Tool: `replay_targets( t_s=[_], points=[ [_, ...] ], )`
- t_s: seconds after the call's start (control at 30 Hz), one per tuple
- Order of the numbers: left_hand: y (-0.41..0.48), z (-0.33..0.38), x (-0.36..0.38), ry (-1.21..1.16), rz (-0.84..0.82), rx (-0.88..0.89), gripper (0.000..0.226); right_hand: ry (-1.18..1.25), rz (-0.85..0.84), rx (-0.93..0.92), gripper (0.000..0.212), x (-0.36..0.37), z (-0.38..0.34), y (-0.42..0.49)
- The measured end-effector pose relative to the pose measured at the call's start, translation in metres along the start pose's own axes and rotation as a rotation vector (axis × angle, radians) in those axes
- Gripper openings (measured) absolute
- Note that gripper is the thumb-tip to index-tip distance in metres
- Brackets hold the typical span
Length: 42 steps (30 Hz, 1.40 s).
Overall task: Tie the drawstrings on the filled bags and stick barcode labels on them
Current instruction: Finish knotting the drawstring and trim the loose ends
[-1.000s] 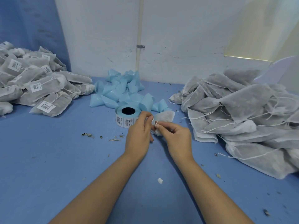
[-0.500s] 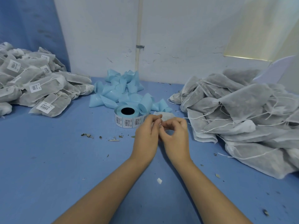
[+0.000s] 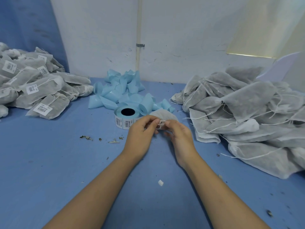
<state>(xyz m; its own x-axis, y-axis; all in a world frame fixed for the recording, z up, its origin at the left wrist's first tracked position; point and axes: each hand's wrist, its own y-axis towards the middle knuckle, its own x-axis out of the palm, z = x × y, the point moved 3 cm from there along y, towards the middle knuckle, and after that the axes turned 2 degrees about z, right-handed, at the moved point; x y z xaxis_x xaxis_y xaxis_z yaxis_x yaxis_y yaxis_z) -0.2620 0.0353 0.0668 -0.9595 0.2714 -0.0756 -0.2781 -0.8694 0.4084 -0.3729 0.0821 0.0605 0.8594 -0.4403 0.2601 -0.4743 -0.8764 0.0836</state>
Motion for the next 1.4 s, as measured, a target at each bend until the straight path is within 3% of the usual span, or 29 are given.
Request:
replay_targets(
  t_s=[0.33,0.7,1.23,1.3,1.4],
  points=[
    [0.002,-0.002,0.0,-0.027,-0.088,-0.02,0.019,0.464,-0.072,0.226,0.017,0.008,0.003,-0.001],
    [0.007,-0.005,-0.008,0.097,-0.104,-0.004,0.012,0.357,-0.081,0.214,0.02,0.01,0.002,-0.001],
    [0.008,-0.003,-0.015,0.261,-0.083,0.034,0.01,0.395,-0.099,0.245,0.02,0.008,0.004,0.0],
    [0.006,-0.002,-0.014,0.41,-0.096,0.094,0.013,0.423,-0.125,0.259,0.013,0.007,0.002,-0.001],
    [0.002,0.005,-0.011,0.656,-0.156,0.36,0.034,0.493,-0.199,0.3,0.007,0.007,0.0,-0.003]
  ],
)
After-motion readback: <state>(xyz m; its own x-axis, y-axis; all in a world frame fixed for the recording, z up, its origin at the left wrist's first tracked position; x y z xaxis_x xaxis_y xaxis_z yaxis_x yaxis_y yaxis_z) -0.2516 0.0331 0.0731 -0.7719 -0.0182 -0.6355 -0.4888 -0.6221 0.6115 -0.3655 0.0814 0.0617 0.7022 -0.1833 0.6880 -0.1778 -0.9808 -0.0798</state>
